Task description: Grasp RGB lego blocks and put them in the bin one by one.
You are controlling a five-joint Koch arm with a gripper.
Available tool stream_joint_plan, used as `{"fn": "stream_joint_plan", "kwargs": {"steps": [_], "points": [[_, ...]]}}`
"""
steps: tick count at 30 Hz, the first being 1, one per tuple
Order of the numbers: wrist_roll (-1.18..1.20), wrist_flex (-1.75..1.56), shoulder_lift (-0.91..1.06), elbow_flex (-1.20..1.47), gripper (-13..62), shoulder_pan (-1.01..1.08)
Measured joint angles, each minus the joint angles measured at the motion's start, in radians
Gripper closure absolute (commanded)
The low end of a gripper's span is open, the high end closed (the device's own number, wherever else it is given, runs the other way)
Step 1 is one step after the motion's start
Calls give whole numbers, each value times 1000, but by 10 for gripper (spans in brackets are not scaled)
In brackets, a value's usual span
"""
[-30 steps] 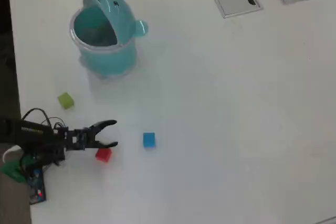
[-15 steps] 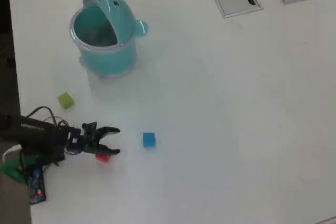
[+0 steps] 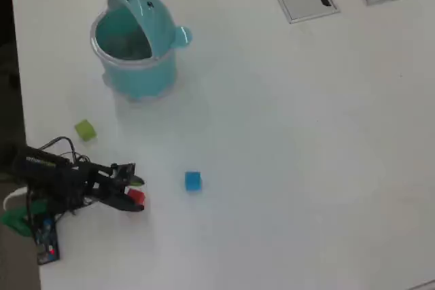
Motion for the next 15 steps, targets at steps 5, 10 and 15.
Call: {"fn": "stream_joint_plan", "kwargs": {"steps": [5, 10, 15], "points": [[-52, 155, 0, -52, 167, -2], [-55, 222, 0, -52, 185, -5], [-64, 250, 0, -52, 188, -3]]}}
